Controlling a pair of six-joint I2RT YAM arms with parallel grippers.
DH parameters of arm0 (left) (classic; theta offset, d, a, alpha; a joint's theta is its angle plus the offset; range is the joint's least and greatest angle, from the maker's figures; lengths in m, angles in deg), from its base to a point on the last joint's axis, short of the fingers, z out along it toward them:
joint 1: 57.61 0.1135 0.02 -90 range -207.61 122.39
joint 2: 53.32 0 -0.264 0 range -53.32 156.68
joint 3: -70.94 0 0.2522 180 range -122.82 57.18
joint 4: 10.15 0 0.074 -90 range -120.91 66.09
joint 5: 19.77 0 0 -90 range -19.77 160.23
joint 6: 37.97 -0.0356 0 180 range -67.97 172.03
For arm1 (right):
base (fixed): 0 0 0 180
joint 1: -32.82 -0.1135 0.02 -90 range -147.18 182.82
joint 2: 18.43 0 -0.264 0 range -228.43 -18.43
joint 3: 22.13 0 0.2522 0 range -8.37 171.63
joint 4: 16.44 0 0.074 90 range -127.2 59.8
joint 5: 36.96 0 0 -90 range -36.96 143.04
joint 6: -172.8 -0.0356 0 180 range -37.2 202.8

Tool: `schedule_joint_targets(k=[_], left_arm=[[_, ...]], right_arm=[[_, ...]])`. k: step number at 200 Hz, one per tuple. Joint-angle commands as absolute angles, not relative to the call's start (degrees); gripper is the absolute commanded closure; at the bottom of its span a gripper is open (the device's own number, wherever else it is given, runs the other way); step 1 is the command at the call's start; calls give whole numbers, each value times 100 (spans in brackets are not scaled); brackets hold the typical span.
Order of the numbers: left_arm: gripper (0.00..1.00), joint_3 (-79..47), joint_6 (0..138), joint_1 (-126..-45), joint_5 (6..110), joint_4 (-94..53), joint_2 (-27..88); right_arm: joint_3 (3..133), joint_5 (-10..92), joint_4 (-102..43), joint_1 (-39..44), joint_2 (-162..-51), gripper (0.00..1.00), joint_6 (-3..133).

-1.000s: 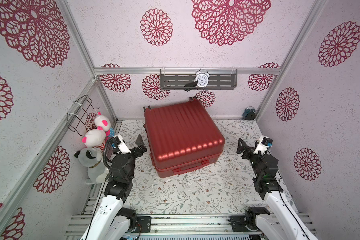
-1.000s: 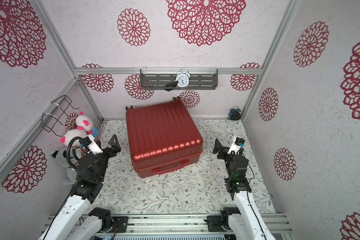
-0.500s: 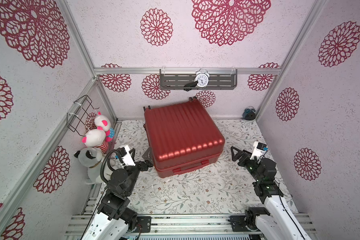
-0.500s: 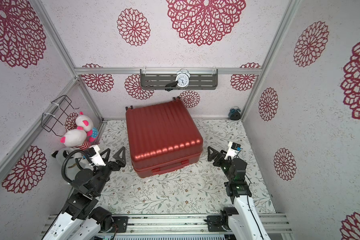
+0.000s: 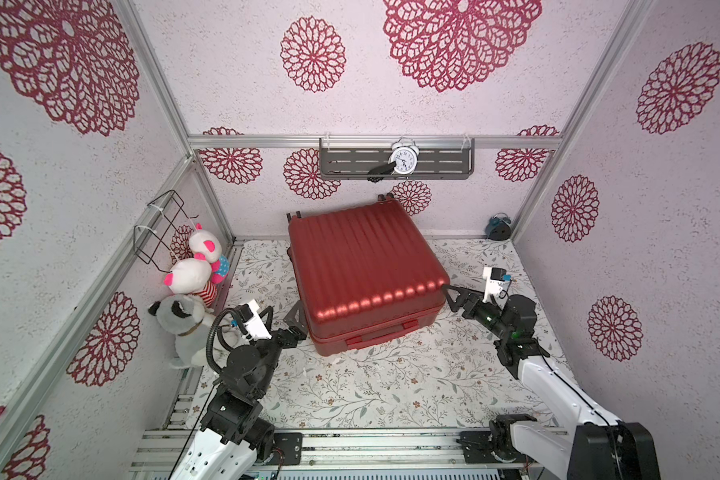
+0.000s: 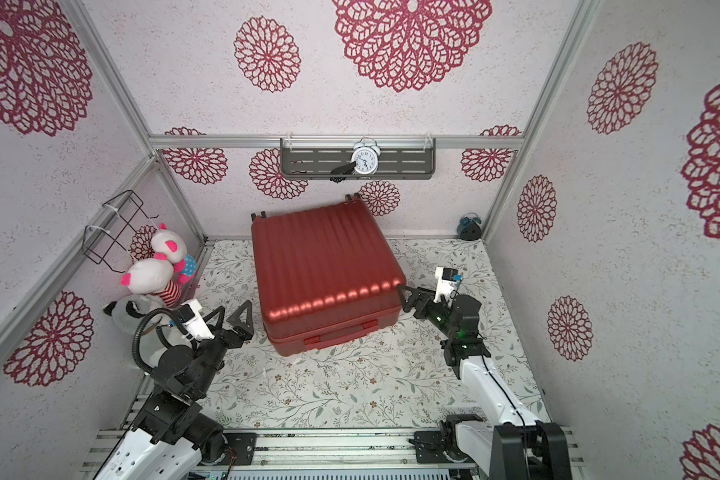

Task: Open the suitcase zippers
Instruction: Adjust the suitcase at the center of the board.

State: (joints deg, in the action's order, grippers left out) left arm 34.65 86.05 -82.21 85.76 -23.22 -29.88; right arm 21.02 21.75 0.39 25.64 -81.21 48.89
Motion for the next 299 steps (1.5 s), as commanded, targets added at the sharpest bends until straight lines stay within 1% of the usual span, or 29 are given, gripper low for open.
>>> schedule_joint_targets(k=[1,38,84,124,145,156,160,162,183,206,219,234,247,264,278,299], left_arm=[[2,3415,8692,-8247,8443,-2109,-3038],[2,3386,8625,-8241,8477,-2164,-3099],[2,3307,8512,-8248,8673,-2382,-3160],[2,3284,8426,-8258,8617,-2377,-3166],[2,3235,8390,-8274,8537,-2360,-3038],[2,3222,8369,-8276,8496,-2334,-2959],[2,3213,8367,-8295,8479,-2330,-2928],[2,3213,8365,-8293,8474,-2323,-2912],[2,3178,8319,-8311,8405,-2277,-2752],[2,3187,8141,-8330,8466,-2234,-2570],[2,3166,8050,-8333,8523,-2241,-2439],[2,3096,8008,-8327,8528,-2259,-2244],[2,3047,8007,-8330,8461,-2259,-2095],[2,3021,8043,-8336,8406,-2198,-1941],[2,2957,8160,-8342,8500,-2206,-1828],[2,2831,8326,-8362,8653,-2249,-1647]], right_arm=[[2529,1946,69,2117,-8331,10,5306],[2632,1751,-80,1382,-8575,12,5640],[2851,1722,-583,585,-8683,12,6158],[3140,1814,-727,-50,-9205,12,6364],[3300,2086,-937,-347,-9425,13,6568],[3355,2356,-1183,-417,-9360,10,6743],[3336,2427,-1231,-418,-9292,3,6778],[3326,2469,-1248,-418,-9253,1,6788],[2988,2884,-1202,-409,-8758,1,6841],[2501,3053,-845,-401,-8398,1,6683],[2308,3007,-893,-397,-8313,7,6681],[2053,3178,-939,-387,-8277,11,6660],[1885,3376,-794,-383,-8322,11,6623],[1698,3364,-504,-383,-8466,20,6913],[1681,3467,-525,-384,-8620,21,7051],[1665,3256,-342,-383,-8854,21,7230]])
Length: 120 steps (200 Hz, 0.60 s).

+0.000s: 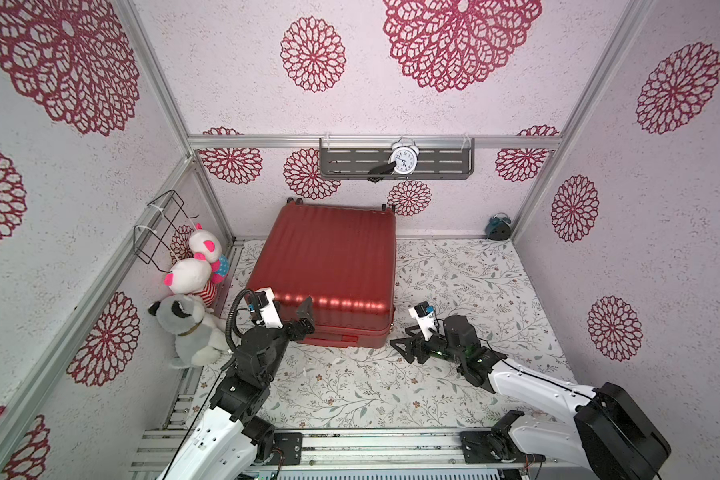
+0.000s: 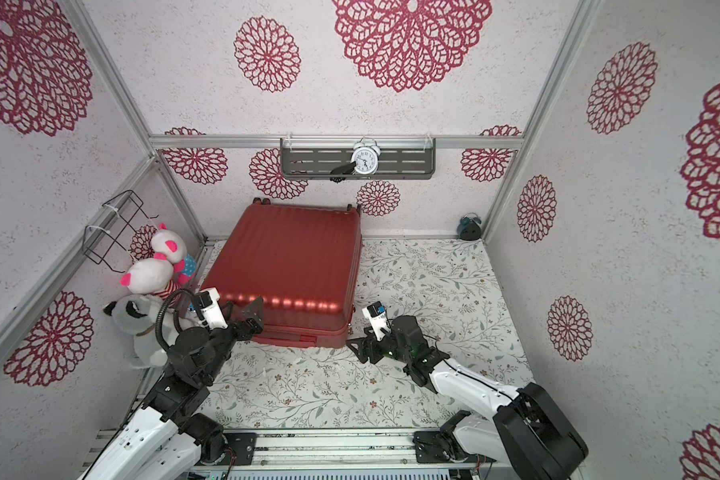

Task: Open the suitcase zippers
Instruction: Adjust the suitcase at the center of the board, then unzip the zipper on the suitcase.

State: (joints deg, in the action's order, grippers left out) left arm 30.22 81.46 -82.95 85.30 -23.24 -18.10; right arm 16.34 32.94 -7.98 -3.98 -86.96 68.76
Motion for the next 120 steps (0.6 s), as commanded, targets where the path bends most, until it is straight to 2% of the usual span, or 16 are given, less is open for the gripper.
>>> schedule_joint_targets(k=[1,30,68,84,97,110,120], left_arm=[[2,2829,8324,-8362,8655,-2250,-1644],[2,2872,8225,-8371,8585,-2236,-1702],[2,3137,8040,-8376,8309,-2001,-2144],[2,3195,7998,-8372,8255,-1953,-2236],[2,3198,7969,-8371,8241,-1952,-2240],[2,3195,7955,-8378,8200,-1947,-2230],[2,3182,7944,-8372,8154,-1934,-2213]], right_arm=[[1662,3243,-327,-383,-8864,21,7236],[1544,3223,109,-383,-9138,23,7379],[652,3484,2297,-375,-9357,30,7534],[517,3567,2754,-375,-9521,33,7622],[633,3552,2690,-366,-9723,42,7726],[833,3297,2605,-340,-9962,55,7806],[918,3166,2637,-330,-10149,56,7815]])
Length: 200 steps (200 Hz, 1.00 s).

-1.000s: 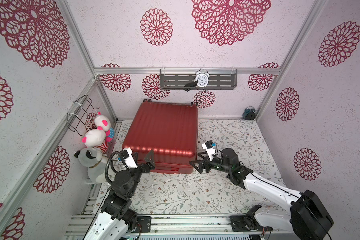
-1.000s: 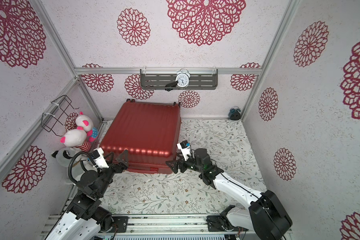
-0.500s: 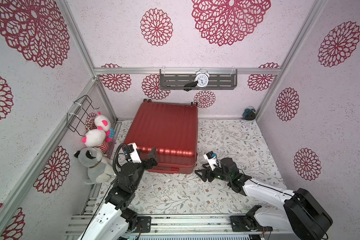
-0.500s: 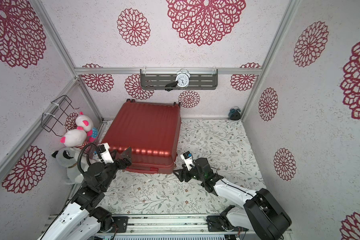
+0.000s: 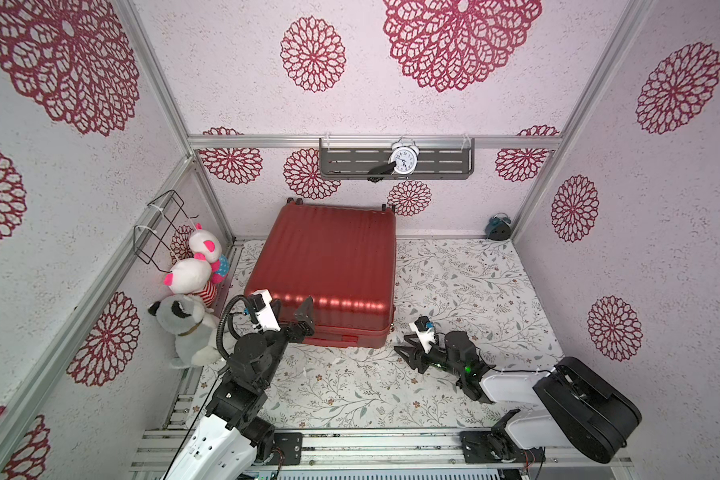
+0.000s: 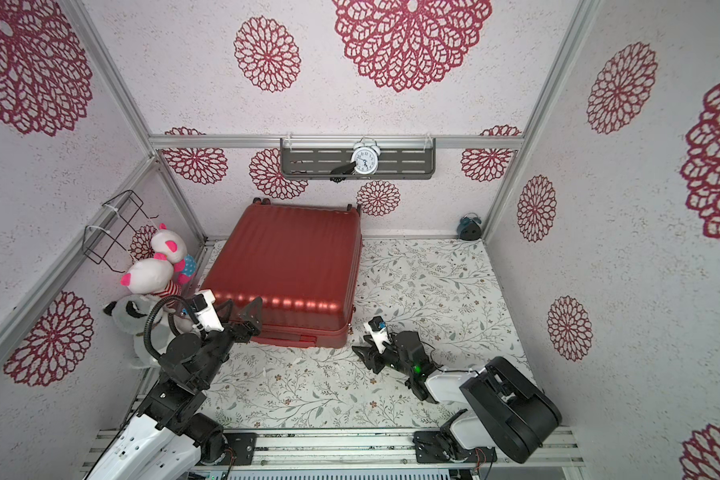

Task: Open the suitcase zippers
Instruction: Unzip the zipper on the suitcase.

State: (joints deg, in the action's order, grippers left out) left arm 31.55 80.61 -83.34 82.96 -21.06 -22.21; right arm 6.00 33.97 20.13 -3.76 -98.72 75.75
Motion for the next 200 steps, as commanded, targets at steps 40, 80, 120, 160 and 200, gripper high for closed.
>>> schedule_joint_targets(k=[40,80,120,160,200], left_arm=[[2,3186,7912,-8382,8122,-1916,-2186],[2,3210,7885,-8386,8086,-1864,-2171],[2,3204,7860,-8386,8052,-1856,-2141],[2,3204,7842,-8388,8023,-1846,-2141],[2,3204,7838,-8390,7982,-1829,-2109]], right_arm=[[815,3021,3198,-338,-10376,52,7783],[805,3255,3480,-330,-10566,63,7796],[967,2940,3851,-330,-10976,75,7698],[946,2778,4315,-330,-11291,77,7571],[816,2976,4529,-330,-11218,74,7595]])
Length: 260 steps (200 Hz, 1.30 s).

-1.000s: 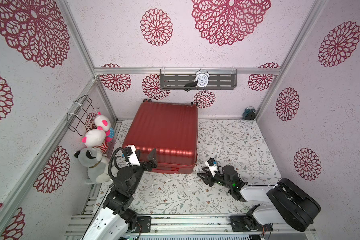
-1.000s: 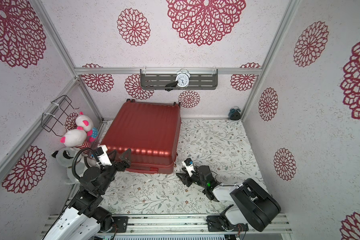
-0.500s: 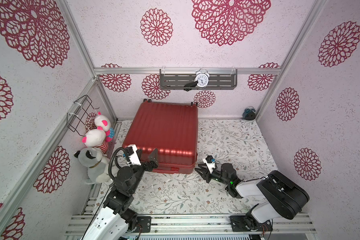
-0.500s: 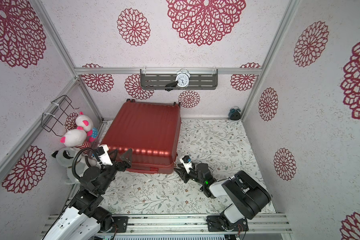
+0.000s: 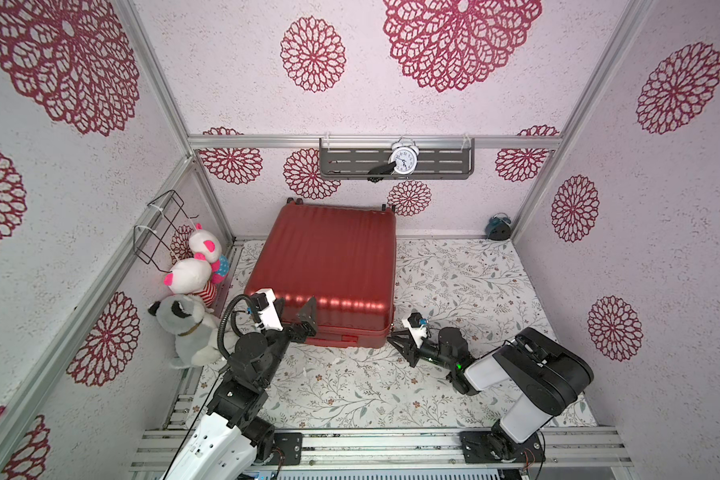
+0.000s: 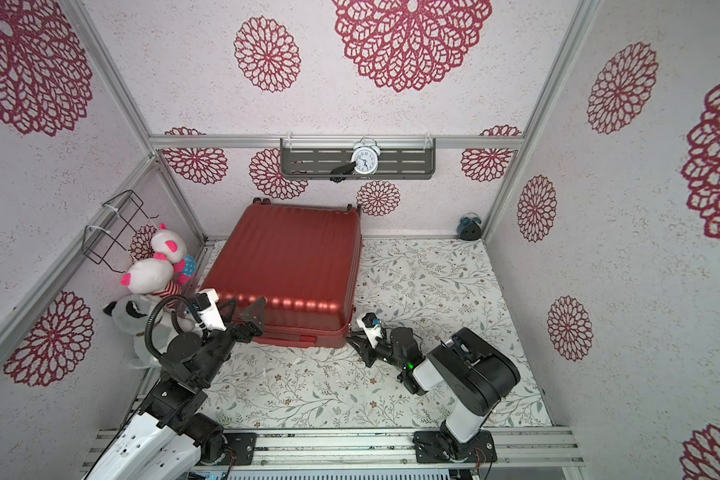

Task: Open the suitcase zippers
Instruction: Unzip the zipper on the suitcase.

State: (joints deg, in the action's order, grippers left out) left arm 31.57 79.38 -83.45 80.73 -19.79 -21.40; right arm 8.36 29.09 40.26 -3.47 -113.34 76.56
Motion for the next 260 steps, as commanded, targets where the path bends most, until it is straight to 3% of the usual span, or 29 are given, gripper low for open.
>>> schedule_joint_targets(k=[1,82,169,195,235,260], left_arm=[[2,3204,7839,-8385,7981,-1829,-2112],[2,3195,7838,-8398,7924,-1785,-2052],[2,3195,7808,-8395,7893,-1768,-2044],[2,3195,7795,-8395,7884,-1770,-2022],[2,3187,7777,-8394,7874,-1759,-1964],[2,3174,7761,-8397,7891,-1759,-1929]], right_arm=[[811,2984,4534,-330,-11211,75,7604],[778,3229,4501,-322,-11054,78,7633],[926,3016,4478,-322,-11101,73,7686],[936,2870,4499,-322,-11159,79,7716],[983,2709,4370,-322,-11130,100,7750],[1002,2732,4098,-320,-11000,100,7872]])
